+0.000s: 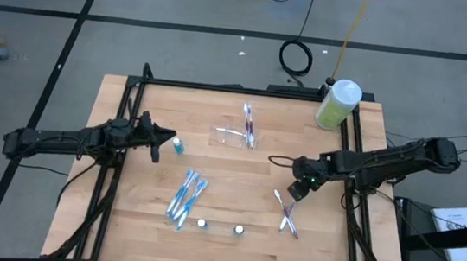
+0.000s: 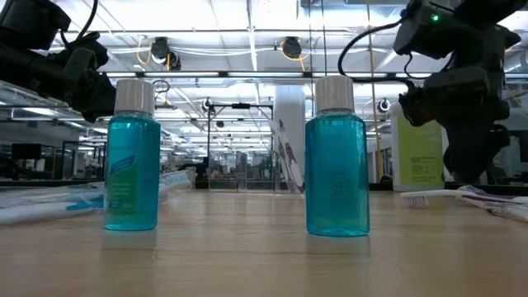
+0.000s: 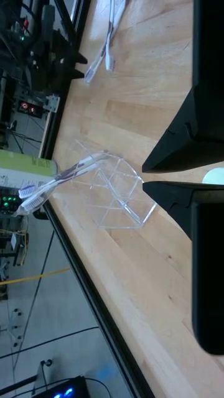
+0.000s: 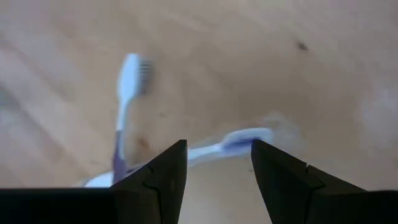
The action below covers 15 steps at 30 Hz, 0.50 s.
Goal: Pick & Place toothbrushing station
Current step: Put the violet toothbrush into the transparent organizer
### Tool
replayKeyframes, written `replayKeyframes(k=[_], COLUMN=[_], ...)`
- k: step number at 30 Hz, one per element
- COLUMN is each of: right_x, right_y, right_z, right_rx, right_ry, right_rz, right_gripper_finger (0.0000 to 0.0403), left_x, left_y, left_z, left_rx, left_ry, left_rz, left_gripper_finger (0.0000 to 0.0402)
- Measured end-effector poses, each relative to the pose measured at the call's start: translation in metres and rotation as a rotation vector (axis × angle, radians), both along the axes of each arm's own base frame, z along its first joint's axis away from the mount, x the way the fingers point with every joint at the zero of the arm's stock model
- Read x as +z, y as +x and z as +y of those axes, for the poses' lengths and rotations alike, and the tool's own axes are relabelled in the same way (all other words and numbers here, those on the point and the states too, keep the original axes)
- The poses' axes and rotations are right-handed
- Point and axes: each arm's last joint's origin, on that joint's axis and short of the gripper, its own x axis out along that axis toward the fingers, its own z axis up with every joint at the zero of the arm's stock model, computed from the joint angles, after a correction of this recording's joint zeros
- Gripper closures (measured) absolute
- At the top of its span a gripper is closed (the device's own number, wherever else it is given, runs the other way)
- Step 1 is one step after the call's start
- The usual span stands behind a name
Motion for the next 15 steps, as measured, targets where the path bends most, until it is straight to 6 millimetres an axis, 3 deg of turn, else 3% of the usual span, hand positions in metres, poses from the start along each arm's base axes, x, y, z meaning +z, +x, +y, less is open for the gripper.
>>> replayKeyframes(k=[15], right_x=[-0.0055], right_y=[-0.0044], right_z=[-0.0014], right_rx=[-0.110], right_ry=[-0.020], right_rz=[0.097], right_gripper_finger=[0.0232], left_x=[0.0000], left_y=[0.0000], left_z=[0.0000], left_rx=[0.000], left_ry=[0.000], left_rz=[0.000], left_gripper_finger=[0.0364])
